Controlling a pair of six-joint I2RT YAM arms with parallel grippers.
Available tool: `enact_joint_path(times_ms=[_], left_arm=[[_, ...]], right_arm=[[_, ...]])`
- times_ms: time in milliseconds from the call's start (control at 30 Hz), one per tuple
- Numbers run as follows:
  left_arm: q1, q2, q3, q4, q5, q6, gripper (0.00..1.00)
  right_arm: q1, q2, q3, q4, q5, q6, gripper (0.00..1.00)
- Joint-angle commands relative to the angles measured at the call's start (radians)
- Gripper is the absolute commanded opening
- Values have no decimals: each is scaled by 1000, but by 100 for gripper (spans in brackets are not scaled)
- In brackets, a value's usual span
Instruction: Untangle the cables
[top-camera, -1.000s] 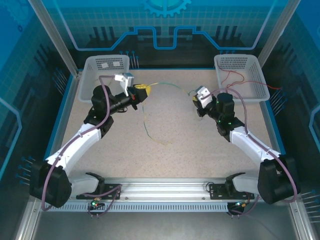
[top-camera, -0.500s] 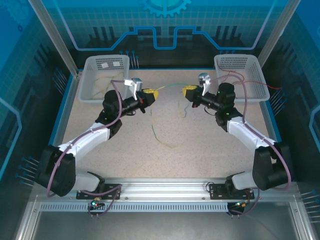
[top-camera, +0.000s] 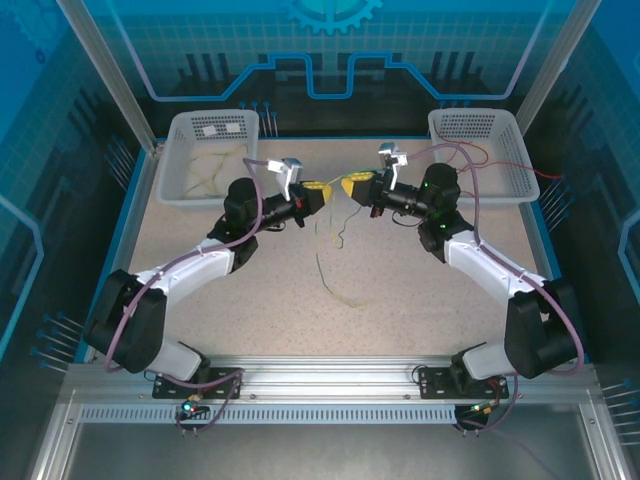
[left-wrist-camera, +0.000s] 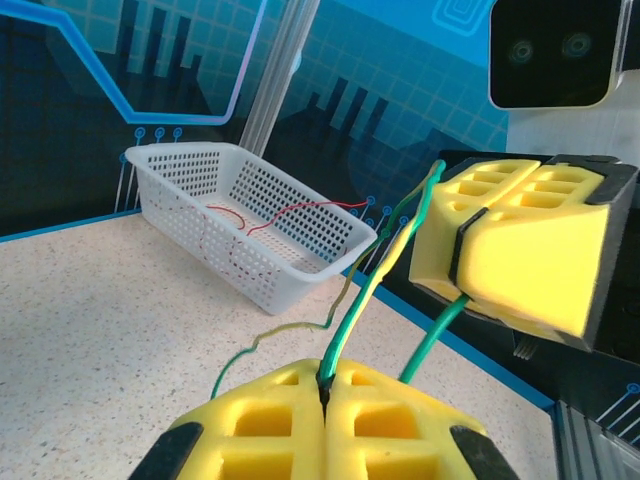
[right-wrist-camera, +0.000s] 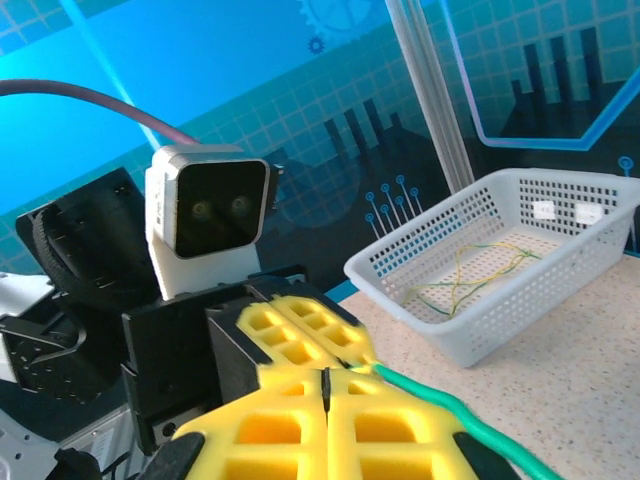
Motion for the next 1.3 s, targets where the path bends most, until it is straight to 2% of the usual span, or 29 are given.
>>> enact_joint_path(times_ms=[0, 233, 333, 633, 733, 800, 967, 1067, 1267], left_arm=[[-25, 17, 27, 42, 48, -8, 3], [-34, -11, 2, 69, 86, -12, 10], [-32, -28, -2, 54, 74, -1, 9], [-34, -32, 3, 72, 123, -21, 13], [-40, -19, 9, 74, 140, -15, 14], [-47, -5, 22, 44, 137, -2, 19], [-60, 6, 18, 54, 144, 23, 21], [-61, 7, 41, -48, 102, 68, 21], [-61, 14, 44, -61, 86, 85, 21]], right_arm=[[44, -17, 13, 31, 42, -31, 0], [44, -50, 11, -14, 100, -87, 0], [44, -69, 25, -106, 141, -146, 0], [20, -111, 9, -193, 217, -219, 0], [18, -107, 11, -171, 213, -199, 0], [19, -96, 20, -153, 199, -169, 0], [31, -91, 26, -142, 196, -167, 0], [33, -96, 27, -137, 183, -145, 0], [35, -103, 8, -86, 144, -61, 0]])
